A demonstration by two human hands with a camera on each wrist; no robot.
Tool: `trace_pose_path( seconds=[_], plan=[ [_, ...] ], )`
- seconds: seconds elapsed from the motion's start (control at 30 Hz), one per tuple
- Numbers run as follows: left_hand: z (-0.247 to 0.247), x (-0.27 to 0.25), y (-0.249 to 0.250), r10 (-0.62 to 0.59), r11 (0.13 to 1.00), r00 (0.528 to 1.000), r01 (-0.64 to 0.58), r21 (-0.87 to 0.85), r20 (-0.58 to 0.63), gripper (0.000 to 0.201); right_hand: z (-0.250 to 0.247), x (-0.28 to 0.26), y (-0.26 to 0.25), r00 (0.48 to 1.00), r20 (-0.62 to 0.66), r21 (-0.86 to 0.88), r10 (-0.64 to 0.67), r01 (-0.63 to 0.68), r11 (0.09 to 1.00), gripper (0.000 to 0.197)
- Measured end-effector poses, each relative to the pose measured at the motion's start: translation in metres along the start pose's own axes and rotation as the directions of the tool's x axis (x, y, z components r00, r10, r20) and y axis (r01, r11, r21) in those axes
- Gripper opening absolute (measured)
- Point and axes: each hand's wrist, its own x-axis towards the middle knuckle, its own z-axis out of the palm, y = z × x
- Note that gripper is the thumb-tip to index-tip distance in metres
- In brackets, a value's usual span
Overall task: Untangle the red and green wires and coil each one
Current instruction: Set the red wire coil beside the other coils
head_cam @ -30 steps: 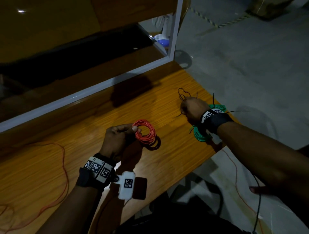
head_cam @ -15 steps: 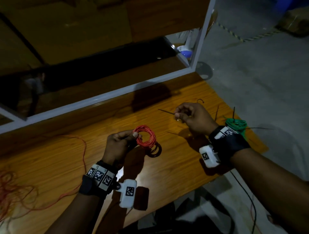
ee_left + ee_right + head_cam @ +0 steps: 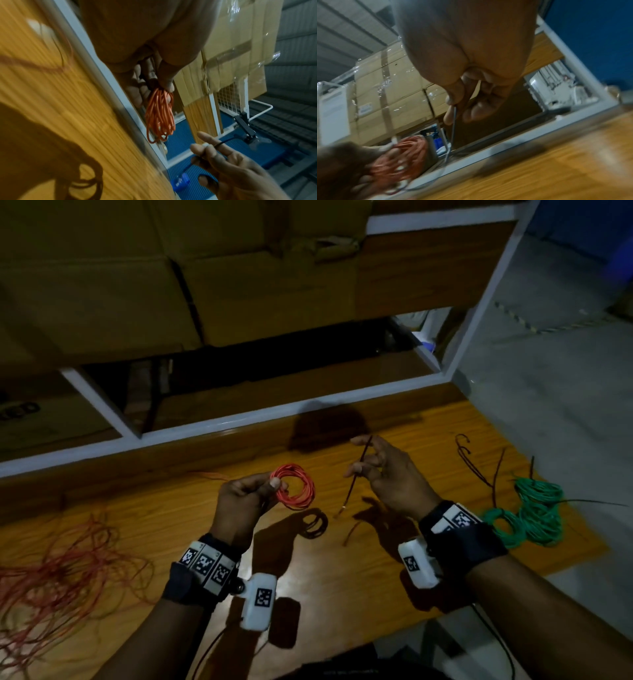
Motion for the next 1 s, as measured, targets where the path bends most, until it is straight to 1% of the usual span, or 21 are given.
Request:
trace_pose_path(
  seconds=[0.07, 0.17, 0.23, 0.3, 0.4, 0.47, 0.53, 0.6, 0.7, 0.8, 0.87, 0.93, 1.0],
  plan=[
    [-0.016, 0.002, 0.002, 0.027, 1.000, 1.000, -0.027, -0.004, -0.016, 0.017, 0.020, -0.003, -0.016, 0.994, 0.078, 0.130, 0.080, -0.090, 0.987, 0.025],
    [-0.036, 0.006, 0.005, 0.065, 0.998, 0.997, -0.064, 0.006, -0.046, 0.020, 0.044, -0.007, -0.034, 0.974, 0.188, 0.269, 0.127, -0.175, 0.947, 0.014],
    [-0.045, 0.007, 0.008, 0.079, 0.997, 0.996, -0.078, 0.027, -0.043, 0.017, 0.059, -0.007, -0.044, 0.936, 0.308, 0.319, 0.172, -0.272, 0.908, 0.018],
    [-0.052, 0.008, 0.011, 0.105, 0.993, 0.994, -0.104, 0.056, -0.011, 0.012, 0.074, -0.007, -0.053, 0.886, 0.412, 0.346, 0.211, -0.366, 0.864, 0.023],
    [-0.054, 0.005, 0.014, 0.138, 0.988, 0.990, -0.140, 0.071, 0.020, 0.014, 0.089, -0.005, -0.066, 0.823, 0.500, 0.358, 0.267, -0.478, 0.802, 0.027],
    [-0.056, 0.004, 0.014, 0.170, 0.981, 0.985, -0.171, 0.089, 0.025, 0.016, 0.095, -0.003, -0.073, 0.789, 0.534, 0.369, 0.304, -0.541, 0.756, 0.031],
    [-0.057, 0.003, 0.014, 0.201, 0.973, 0.979, -0.203, 0.114, 0.030, 0.017, 0.099, 0.000, -0.075, 0.789, 0.520, 0.383, 0.328, -0.558, 0.736, 0.030],
    [-0.059, 0.002, 0.013, 0.237, 0.959, 0.971, -0.239, 0.152, 0.029, 0.017, 0.102, 0.002, -0.075, 0.815, 0.463, 0.393, 0.350, -0.542, 0.742, 0.025],
    [-0.062, 0.001, 0.012, 0.273, 0.939, 0.962, -0.270, 0.213, 0.013, 0.017, 0.108, 0.004, -0.074, 0.856, 0.363, 0.378, 0.368, -0.496, 0.782, 0.025],
    [-0.061, -0.004, 0.010, 0.303, 0.901, 0.950, -0.313, 0.301, 0.080, 0.017, 0.112, 0.005, -0.078, 0.871, 0.313, 0.361, 0.378, -0.477, 0.801, 0.026],
    [-0.056, -0.010, 0.010, 0.311, 0.879, 0.942, -0.335, 0.340, 0.125, 0.017, 0.114, 0.004, -0.082, 0.884, 0.299, 0.347, 0.360, -0.452, 0.822, 0.025],
    [-0.051, -0.011, 0.008, 0.318, 0.881, 0.942, -0.334, 0.335, 0.104, 0.016, 0.116, 0.003, -0.086, 0.896, 0.276, 0.321, 0.348, -0.427, 0.845, 0.024],
    [-0.051, -0.009, 0.006, 0.292, 0.916, 0.956, -0.284, 0.284, 0.014, 0.020, 0.117, 0.002, -0.088, 0.898, 0.237, 0.302, 0.371, -0.431, 0.850, 0.023]
  ],
)
